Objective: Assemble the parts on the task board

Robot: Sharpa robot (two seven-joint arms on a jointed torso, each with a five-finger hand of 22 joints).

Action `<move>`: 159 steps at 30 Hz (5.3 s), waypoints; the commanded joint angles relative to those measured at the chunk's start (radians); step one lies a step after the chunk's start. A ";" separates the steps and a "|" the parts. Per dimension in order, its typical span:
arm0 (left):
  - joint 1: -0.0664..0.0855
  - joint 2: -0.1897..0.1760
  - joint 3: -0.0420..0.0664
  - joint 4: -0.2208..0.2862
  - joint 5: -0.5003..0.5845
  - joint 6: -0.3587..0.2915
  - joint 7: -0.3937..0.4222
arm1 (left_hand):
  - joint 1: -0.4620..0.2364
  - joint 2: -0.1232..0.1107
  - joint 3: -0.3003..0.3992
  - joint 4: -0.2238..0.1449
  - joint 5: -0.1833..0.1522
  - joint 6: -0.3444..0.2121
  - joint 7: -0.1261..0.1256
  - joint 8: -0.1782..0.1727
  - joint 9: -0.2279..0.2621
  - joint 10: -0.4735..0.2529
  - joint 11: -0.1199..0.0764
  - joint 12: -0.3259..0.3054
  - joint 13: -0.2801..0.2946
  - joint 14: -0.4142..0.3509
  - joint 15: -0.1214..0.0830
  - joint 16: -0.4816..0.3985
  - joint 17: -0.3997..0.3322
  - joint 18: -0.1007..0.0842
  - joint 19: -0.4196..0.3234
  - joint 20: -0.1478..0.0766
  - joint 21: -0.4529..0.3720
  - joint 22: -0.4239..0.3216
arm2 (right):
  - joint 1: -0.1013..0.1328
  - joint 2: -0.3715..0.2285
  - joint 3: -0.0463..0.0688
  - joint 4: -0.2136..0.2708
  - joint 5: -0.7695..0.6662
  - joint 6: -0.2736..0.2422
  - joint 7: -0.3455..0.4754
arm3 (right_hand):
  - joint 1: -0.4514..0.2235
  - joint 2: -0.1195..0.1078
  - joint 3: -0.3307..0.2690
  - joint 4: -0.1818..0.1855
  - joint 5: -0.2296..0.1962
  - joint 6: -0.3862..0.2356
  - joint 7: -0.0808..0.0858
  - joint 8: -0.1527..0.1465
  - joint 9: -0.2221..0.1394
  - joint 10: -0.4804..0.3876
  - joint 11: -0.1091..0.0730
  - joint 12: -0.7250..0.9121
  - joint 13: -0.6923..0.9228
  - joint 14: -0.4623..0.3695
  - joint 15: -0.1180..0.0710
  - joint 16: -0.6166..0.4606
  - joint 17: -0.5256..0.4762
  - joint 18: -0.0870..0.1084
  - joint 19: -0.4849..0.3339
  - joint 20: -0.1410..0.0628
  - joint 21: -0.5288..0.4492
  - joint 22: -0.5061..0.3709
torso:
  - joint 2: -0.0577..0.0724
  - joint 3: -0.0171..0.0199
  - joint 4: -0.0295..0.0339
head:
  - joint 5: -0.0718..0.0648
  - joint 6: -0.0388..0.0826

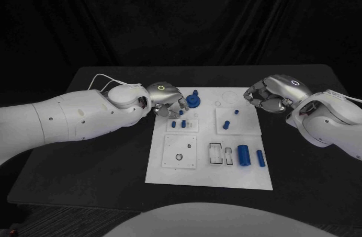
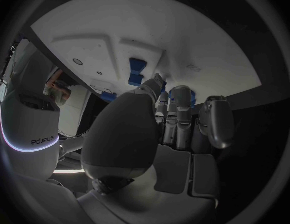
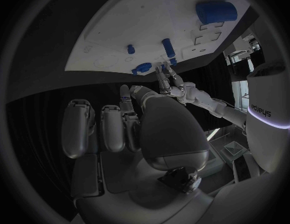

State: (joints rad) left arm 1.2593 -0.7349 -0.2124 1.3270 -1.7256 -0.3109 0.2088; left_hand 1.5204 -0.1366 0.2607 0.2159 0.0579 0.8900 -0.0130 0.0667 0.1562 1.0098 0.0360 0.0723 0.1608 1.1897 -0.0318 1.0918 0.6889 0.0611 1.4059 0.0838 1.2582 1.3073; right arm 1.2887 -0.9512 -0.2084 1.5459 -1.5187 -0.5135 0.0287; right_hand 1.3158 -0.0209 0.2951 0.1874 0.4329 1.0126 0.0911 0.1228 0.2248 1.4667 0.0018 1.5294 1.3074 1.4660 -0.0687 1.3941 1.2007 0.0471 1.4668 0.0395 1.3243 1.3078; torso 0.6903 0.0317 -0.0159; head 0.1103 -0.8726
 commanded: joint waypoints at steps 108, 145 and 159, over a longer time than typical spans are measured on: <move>-0.038 -0.190 -0.001 0.155 1.698 0.491 0.525 | -0.250 0.275 -0.453 0.069 0.243 -0.691 -0.012 -0.039 -0.129 -1.005 -0.098 -0.067 -0.158 -1.190 0.070 -1.092 -0.689 0.116 -1.406 0.073 -1.258 -1.307 | -0.051 0.161 0.001 -0.187 -0.169 0.275 -0.001 | 0.156 -0.105 -0.078 0.057 -0.199 -0.018 0.040 -0.031 -0.131 -0.359 0.078 -1.362 -1.241 -0.003 0.064 -0.150 -0.205 0.052 -0.053 0.058 -0.301 0.126 | -0.066 -0.0706 0.0409 | -0.098 0.000; -0.040 -0.192 -0.001 0.151 1.698 0.503 0.508 | -0.170 0.309 -0.472 0.044 0.358 -0.608 0.037 -0.019 -0.119 -0.995 -0.052 -0.052 -0.153 -1.190 0.111 -1.092 -0.689 0.119 -1.401 0.116 -1.251 -1.270 | -0.083 0.185 0.001 -0.229 -0.169 0.264 0.019 | 0.229 -0.107 0.042 -0.033 -0.083 0.083 0.039 0.003 -0.108 -0.287 0.068 -1.379 -1.235 -0.018 0.055 -0.170 -0.227 0.056 -0.063 0.051 -0.330 0.128 | -0.067 -0.0719 0.0406 | -0.088 0.000; -0.042 -0.189 -0.001 0.145 1.698 0.499 0.496 | -0.133 0.317 -0.467 0.018 0.404 -0.601 0.046 -0.013 -0.119 -0.994 -0.042 -0.048 -0.152 -1.190 0.118 -1.092 -0.689 0.119 -1.398 0.127 -1.250 -1.266 | -0.077 0.158 0.001 -0.195 -0.142 0.175 0.026 | 0.229 -0.098 0.052 -0.054 -0.122 0.105 0.032 0.011 -0.099 -0.255 0.058 -1.372 -1.232 -0.013 0.048 -0.166 -0.217 0.054 -0.060 0.043 -0.318 0.131 | -0.067 -0.0723 0.0404 | -0.078 0.000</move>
State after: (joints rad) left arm 1.2200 -0.9253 -0.2140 1.4726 -0.0303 0.1766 0.6774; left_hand 1.3784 0.1813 -0.2077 0.2371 0.4605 0.2842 0.0341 0.0485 0.0361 0.0175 -0.0143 0.0184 0.0080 -0.0014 0.0808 0.0036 0.0011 0.1703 0.0077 0.2045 0.0033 0.0405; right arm 1.2086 -0.7901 -0.2081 1.3454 -1.6690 -0.2849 0.0552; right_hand 1.5439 -0.1220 0.3504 0.1377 0.3156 1.1094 0.1232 0.1308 0.1239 1.2046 0.0570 0.1503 0.0743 1.4509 -0.0162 1.2274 0.9829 0.0943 1.4080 0.0875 1.0018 1.3073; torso 0.6232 -0.0402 0.0246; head 0.0318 -0.8727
